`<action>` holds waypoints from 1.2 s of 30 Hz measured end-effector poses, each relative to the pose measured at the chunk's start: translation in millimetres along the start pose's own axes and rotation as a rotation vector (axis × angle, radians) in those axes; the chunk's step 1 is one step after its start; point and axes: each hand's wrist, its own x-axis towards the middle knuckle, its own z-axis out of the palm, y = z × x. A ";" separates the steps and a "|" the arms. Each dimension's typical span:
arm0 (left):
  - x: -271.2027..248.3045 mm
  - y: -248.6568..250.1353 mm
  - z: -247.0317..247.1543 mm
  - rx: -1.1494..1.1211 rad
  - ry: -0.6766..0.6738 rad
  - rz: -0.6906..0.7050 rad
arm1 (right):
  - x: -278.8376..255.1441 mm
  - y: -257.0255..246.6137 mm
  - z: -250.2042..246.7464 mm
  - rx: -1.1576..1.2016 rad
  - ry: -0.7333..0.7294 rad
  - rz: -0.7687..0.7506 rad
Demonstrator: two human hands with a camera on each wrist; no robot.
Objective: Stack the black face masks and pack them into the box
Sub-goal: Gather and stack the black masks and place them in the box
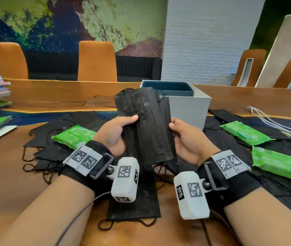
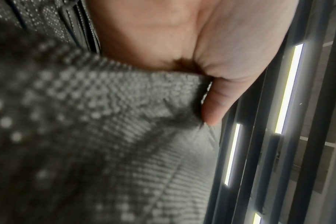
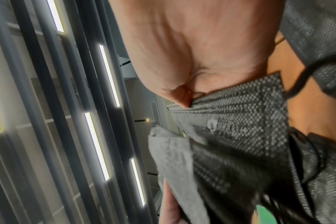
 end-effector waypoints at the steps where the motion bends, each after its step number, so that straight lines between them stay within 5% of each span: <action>1: -0.3 -0.8 -0.3 -0.008 -0.002 0.003 | -1.1 1.2 0.7 -0.020 -0.003 0.003; 13: 3.2 -6.1 -1.0 0.127 -0.072 0.113 | -5.3 5.5 2.2 -0.118 0.004 -0.009; 19: 2.9 -3.2 1.6 0.117 -0.065 0.154 | -8.6 1.2 4.4 -0.157 -0.114 0.077; 23: 3.2 -4.0 1.8 0.124 -0.064 0.200 | -6.5 7.2 6.9 -0.253 -0.055 -0.041; 28: 1.8 0.8 -4.8 0.016 -0.210 0.295 | -8.5 1.4 6.0 -0.063 -0.128 -0.211; 36: 2.1 -2.9 -4.1 0.247 -0.271 0.191 | -9.7 1.6 1.2 -0.201 -0.205 -0.129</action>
